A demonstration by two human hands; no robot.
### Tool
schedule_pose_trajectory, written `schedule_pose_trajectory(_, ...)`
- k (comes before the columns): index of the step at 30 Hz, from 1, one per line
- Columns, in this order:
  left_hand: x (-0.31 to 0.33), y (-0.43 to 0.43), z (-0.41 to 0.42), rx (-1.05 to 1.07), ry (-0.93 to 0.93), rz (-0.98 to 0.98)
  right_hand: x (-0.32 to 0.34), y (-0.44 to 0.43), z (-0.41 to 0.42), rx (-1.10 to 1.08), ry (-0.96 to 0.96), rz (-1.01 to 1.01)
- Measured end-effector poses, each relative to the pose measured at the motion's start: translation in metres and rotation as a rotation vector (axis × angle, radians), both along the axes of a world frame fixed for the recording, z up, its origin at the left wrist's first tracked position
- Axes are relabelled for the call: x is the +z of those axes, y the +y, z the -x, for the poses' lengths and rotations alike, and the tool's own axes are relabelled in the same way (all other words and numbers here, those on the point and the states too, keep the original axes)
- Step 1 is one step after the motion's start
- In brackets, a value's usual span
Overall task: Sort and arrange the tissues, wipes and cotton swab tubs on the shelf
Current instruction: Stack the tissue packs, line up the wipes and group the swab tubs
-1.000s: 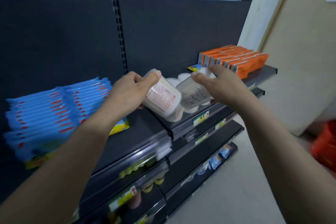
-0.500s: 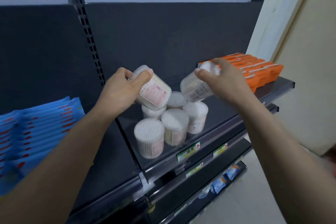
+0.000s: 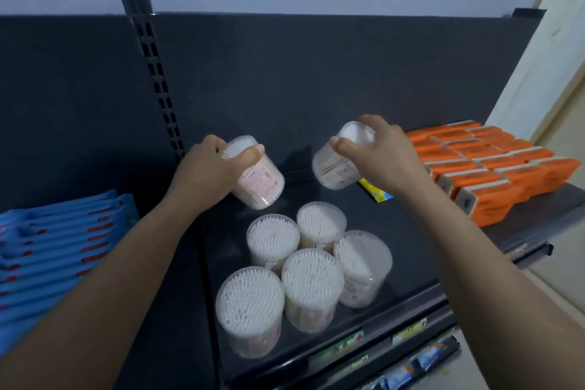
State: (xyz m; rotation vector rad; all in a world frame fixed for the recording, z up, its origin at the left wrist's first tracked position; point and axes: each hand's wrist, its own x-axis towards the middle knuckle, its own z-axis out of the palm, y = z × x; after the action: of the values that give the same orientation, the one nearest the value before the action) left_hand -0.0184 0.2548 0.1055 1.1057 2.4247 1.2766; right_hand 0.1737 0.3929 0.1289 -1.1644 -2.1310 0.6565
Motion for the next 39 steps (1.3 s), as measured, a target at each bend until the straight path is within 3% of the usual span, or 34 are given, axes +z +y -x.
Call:
schedule_pose_trajectory(10,-0.028,0.015,0.004,0.175,-0.026,0.147,-0.022,0.051,0.037,0.305,-0.182,0.095)
schedule_pose_trajectory(19,-0.044,0.025,-0.007,0.169,-0.006,0.304,-0.055,0.063,0.070,0.493,-0.373,0.127)
schedule_pose_trajectory(32,-0.059,0.031,0.002,-0.051,-0.008,0.440,-0.076,0.051,0.084,0.484,-0.551,0.144)
schedule_pose_trajectory(39,-0.061,0.028,0.003,-0.121,-0.011,0.397,-0.081,0.045,0.080,0.452,-0.587,0.134)
